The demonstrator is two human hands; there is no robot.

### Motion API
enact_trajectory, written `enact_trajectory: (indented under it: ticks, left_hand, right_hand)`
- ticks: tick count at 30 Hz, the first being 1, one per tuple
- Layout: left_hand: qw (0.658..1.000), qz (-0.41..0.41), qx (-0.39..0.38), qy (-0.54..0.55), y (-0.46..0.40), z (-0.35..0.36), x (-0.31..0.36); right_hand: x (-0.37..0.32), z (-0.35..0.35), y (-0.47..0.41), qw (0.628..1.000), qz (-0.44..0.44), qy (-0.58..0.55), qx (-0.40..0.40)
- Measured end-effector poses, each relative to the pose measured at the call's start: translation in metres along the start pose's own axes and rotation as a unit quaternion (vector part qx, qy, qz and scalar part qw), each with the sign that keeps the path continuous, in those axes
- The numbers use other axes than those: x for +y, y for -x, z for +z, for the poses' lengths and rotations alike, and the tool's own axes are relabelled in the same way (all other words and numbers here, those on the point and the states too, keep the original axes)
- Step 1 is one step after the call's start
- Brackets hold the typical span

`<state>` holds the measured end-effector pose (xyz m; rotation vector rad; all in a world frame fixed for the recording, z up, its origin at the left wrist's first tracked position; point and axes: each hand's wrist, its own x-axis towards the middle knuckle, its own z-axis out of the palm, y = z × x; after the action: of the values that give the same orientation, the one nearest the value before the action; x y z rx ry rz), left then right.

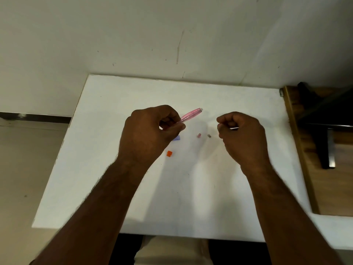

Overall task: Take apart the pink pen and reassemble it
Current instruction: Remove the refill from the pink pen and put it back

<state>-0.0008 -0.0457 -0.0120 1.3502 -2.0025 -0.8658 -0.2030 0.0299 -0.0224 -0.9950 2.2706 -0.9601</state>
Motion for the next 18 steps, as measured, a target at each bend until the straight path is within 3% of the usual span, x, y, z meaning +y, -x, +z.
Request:
enact_trajectory:
  ticks: [2,8,12,15,18]
  left_hand:
    - [1.000,0.000,-0.004,-0.009,0.001,0.000,0.000]
    - [1.000,-0.008,-0.014,-0.014,0.001,0.002,0.000]
    - [1.000,-0.011,-0.024,-0.016,0.001,0.002,-0.001]
    - [1.000,-0.013,-0.025,-0.012,0.001,0.001,-0.002]
    - [1.000,-0.013,-0.025,-0.008,0.001,0.001,-0.002]
  right_hand:
    - [0.003,0.005,0.004,0.995,-0.030,0.093,-0.002]
    - [0.002,0.022,0.011,0.974,-0.088,0.210,-0.008]
    - [0.002,0.024,0.012,0.973,-0.079,0.216,-0.011]
    - [-0.005,0.020,0.009,0.999,-0.018,0.037,-0.016]
    - [-0.018,0.013,0.009,0.965,0.046,-0.252,-0.048]
